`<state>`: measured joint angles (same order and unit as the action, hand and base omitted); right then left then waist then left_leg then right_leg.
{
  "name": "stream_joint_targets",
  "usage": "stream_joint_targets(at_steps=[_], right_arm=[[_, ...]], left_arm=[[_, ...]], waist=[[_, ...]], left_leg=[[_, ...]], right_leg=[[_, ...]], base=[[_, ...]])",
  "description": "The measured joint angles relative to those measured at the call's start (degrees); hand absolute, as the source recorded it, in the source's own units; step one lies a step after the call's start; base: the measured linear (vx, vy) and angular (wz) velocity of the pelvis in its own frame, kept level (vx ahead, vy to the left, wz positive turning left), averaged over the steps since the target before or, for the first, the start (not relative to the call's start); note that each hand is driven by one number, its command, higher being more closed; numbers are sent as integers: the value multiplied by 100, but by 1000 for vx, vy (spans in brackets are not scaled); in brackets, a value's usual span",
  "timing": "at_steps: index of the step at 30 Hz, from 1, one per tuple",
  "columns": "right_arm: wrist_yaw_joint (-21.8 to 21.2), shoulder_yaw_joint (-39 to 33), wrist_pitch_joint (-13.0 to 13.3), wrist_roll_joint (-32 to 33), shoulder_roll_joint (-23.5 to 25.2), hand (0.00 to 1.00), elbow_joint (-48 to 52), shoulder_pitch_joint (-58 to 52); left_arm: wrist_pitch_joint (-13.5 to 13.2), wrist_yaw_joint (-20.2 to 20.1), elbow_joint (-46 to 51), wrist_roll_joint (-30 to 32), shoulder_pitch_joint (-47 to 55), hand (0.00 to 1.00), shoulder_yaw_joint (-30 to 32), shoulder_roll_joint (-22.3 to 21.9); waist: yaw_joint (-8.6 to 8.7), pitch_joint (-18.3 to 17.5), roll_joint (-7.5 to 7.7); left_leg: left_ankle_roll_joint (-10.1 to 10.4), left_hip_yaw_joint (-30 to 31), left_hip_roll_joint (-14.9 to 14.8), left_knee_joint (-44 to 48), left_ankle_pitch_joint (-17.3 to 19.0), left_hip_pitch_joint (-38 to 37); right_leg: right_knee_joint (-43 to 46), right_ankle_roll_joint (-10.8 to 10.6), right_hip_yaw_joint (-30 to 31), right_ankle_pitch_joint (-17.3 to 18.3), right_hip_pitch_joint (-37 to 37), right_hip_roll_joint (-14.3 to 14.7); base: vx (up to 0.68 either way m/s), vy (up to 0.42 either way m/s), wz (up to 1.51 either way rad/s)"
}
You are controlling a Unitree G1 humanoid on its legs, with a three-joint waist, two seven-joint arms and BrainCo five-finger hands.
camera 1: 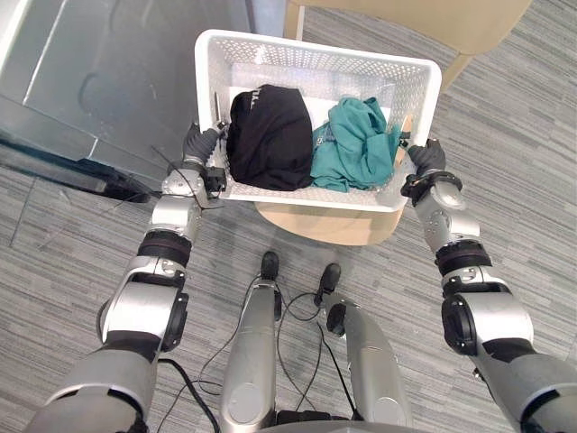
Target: Pick up the laundry basket with both hands and put the clothes into the washing machine.
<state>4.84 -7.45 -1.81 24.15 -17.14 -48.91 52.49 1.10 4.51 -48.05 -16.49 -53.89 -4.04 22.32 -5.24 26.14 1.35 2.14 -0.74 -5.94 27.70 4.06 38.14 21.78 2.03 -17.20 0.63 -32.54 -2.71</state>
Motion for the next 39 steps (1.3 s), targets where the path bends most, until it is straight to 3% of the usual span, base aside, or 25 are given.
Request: stream_joint_targets(at_steps=[6,17,18,19,25,34,39], right_arm=[[-1,-10,-5,-1,-136,100,-234,285],[-126,-97,46,-105,-102,100,-423,426],[-126,-127,60,-124,-67,0,-427,417],[-126,-139,71,-129,-54,0,-431,410],[-285,-507,116,-87,129,0,-637,321],[-383,-648,-328,-38,231,0,-868,-51],[-405,-885,-384,-191,209,0,-854,-116]], left_arm=[[30,65,-230,237,-353,100,10,-68],[21,192,-332,599,-378,100,267,-193],[24,200,-337,635,-377,100,316,-199],[24,200,-349,658,-377,0,341,-214],[92,319,-485,713,-349,0,751,-419],[155,289,-635,566,-200,0,1131,-484],[147,107,-633,461,65,0,1137,-487]], waist=[[115,0,0],[122,-1,1],[124,-1,2],[124,-1,2],[122,-6,10],[152,-6,9],[148,-7,8]], left_leg=[[-3,-128,-55,7,2,85],[-8,-393,-118,-171,-7,-27],[-7,-407,-117,-189,-7,-51],[-6,-414,-116,-202,-8,-68],[93,-455,-62,-528,-137,-366],[111,-532,-67,-582,-149,-671],[108,-605,-70,-643,-145,-1009]], right_leg=[[-35,-30,27,-23,-88,14],[-169,-10,199,-118,-103,55],[-170,-10,207,-118,-93,53],[-173,-10,207,-118,-84,51],[-215,-9,170,-117,77,-2],[-224,-8,171,-115,336,-12],[-229,13,167,-95,653,-29]], base=[[3,-1,-4],[5,-14,-7],[23,-16,-6],[0,0,0],[18,-37,2],[3,-13,-1],[-36,-12,2]])
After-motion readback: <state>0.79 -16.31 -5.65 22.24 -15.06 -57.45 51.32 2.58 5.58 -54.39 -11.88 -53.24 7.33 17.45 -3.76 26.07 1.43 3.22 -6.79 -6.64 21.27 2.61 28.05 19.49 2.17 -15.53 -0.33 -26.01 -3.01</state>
